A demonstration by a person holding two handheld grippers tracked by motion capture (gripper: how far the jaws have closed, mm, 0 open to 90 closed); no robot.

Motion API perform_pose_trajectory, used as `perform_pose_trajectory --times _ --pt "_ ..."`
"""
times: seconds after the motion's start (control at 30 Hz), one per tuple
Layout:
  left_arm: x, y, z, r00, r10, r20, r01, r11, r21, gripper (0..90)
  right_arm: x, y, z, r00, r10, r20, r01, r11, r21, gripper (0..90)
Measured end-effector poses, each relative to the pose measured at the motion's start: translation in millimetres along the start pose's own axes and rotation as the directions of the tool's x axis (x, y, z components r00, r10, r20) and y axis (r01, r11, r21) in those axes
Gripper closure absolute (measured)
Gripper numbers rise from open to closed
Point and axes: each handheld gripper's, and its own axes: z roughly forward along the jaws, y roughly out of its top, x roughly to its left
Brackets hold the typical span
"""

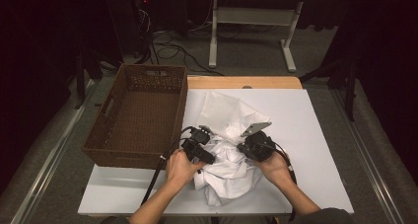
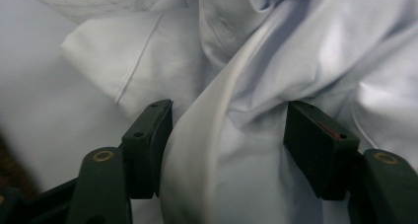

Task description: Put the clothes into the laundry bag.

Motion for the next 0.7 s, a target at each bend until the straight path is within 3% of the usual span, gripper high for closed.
perform_pose_trajectory --times 0.07,0.1,0.13,0.17,0.27,0.33,0.37,0.4,0.43,0.5,0.57,0.63,0.7 --pt "1.9 1.6 9.0 0.9996 -0.008 0.026 0.008 0.9999 0.01 38.3 0.0 0.2 0.4 1.0 -0.005 0.0 0.005 1.0 0.001 89.1" --pt "2.4 2.4 10.2 0.9992 -0.007 0.039 0.007 1.0 0.005 42.6 0.8 0.6 1.0 1.0 -0.007 0.002 0.007 1.0 0.005 89.1" --pt "3.0 3.1 9.4 0.9985 -0.009 0.054 0.009 1.0 0.001 54.2 0.7 0.9 1.9 1.0 -0.004 0.002 0.004 1.0 0.006 89.1" --pt "3.8 2.9 9.1 0.9964 -0.006 0.085 0.007 1.0 -0.007 54.2 0.7 0.9 1.9 1.0 -0.004 0.002 0.004 1.0 0.006 89.1" --pt "5.4 1.9 3.7 0.9917 0.006 0.129 0.002 0.9982 -0.061 74.9 -1.0 1.3 0.6 0.9996 0.027 -0.003 -0.027 1.0 -0.011 89.1" --pt "1.6 0.9 -5.8 0.9915 0.026 0.128 -0.01 0.9924 -0.122 83.7 -3.2 1.1 -4.9 0.9993 0.037 -0.008 -0.037 0.998 -0.042 89.1" --pt "-3.3 -0.3 -18.7 0.9895 0.042 0.138 -0.016 0.9826 -0.185 84.4 -3.6 1.3 -8.1 0.9991 0.041 -0.009 -0.042 0.997 -0.059 89.2" --pt "-6.2 -0.3 -25.1 0.9887 0.057 0.138 -0.027 0.9772 -0.21 84.7 -4.0 1.8 -11.5 0.9988 0.048 -0.009 -0.048 0.996 -0.071 89.1" --pt "-6.2 -0.3 -25.1 0.9887 0.057 0.138 -0.027 0.9772 -0.21 84.9 -4.0 1.8 -11.5 0.9988 0.048 -0.009 -0.048 0.996 -0.071 89.1" --pt "-12.9 1.5 -36.2 0.9873 0.09 0.131 -0.055 0.9668 -0.25 85.0 -4.8 4.7 -16.7 0.9992 0.041 -0.005 -0.041 0.995 -0.094 89.2" --pt "-19.3 5.4 -44.3 0.9841 0.123 0.128 -0.086 0.9608 -0.264 85.2 -4.9 9.8 -21.2 0.9993 0.036 -0.007 -0.036 0.992 -0.117 89.2" --pt "-26.7 10.0 -46.8 0.9831 0.156 0.096 -0.127 0.9567 -0.262 85.2 -2.7 16.2 -24.0 0.9995 0.028 -0.011 -0.029 0.989 -0.146 89.3" --pt "-30.8 16.5 -40.1 0.9818 0.175 0.074 -0.152 0.9581 -0.243 85.2 3.4 25.3 -29.1 0.9993 0.016 -0.033 -0.022 0.985 -0.174 89.3"
